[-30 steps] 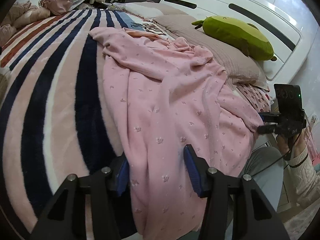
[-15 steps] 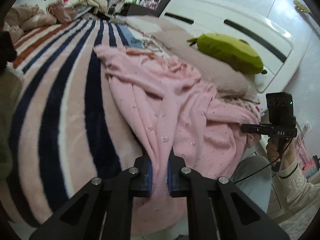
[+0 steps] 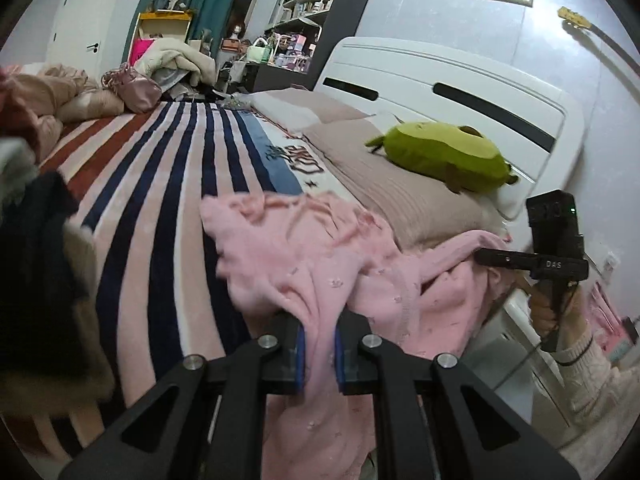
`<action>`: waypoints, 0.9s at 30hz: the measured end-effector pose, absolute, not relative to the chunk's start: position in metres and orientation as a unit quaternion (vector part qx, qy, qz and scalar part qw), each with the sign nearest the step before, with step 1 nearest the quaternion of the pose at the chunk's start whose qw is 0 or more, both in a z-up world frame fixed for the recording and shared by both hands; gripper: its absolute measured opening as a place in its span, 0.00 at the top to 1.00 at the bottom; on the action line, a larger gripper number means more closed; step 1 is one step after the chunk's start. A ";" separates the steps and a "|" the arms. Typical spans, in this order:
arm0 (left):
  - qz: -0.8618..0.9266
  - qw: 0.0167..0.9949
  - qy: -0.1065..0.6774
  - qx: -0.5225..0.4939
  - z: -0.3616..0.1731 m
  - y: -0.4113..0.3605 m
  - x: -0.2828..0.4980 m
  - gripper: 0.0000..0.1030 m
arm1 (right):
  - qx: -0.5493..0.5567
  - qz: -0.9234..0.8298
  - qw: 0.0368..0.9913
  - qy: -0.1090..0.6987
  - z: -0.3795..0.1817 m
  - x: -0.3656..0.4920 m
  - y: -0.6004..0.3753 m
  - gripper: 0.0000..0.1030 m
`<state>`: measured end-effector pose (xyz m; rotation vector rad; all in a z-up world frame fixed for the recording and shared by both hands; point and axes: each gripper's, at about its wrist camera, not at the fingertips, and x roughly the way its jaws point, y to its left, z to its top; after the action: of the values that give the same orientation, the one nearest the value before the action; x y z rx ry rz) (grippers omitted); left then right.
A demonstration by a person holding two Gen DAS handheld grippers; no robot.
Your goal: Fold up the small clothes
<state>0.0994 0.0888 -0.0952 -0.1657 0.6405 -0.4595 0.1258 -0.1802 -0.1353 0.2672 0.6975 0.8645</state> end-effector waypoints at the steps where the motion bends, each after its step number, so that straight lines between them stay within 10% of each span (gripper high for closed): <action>1: -0.215 0.922 0.312 -0.078 -0.094 0.087 0.118 0.92 | 0.125 0.396 0.847 0.330 -0.131 0.140 -0.182 0.91; 13: -0.160 0.887 0.427 -0.076 -0.186 0.078 0.305 0.87 | 0.104 0.265 0.852 0.440 -0.189 0.300 -0.179 0.88; 15: -0.177 0.885 0.423 -0.085 -0.183 0.083 0.298 0.64 | 0.118 0.265 0.845 0.450 -0.197 0.305 -0.182 0.87; 17: -0.189 0.886 0.416 -0.086 -0.173 0.087 0.284 0.39 | 0.126 0.275 0.841 0.449 -0.194 0.301 -0.189 0.81; 21: -0.207 0.885 0.410 -0.079 -0.155 0.099 0.243 0.34 | 0.108 0.285 0.849 0.431 -0.179 0.269 -0.200 0.33; 27: -0.217 0.859 0.457 -0.078 -0.183 0.102 0.203 0.34 | 0.091 0.291 0.833 0.462 -0.192 0.227 -0.207 0.33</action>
<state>0.2029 0.1023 -0.1825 -0.1641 0.9594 -0.4555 0.2267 -0.2072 -0.1921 0.1931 0.9785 0.6167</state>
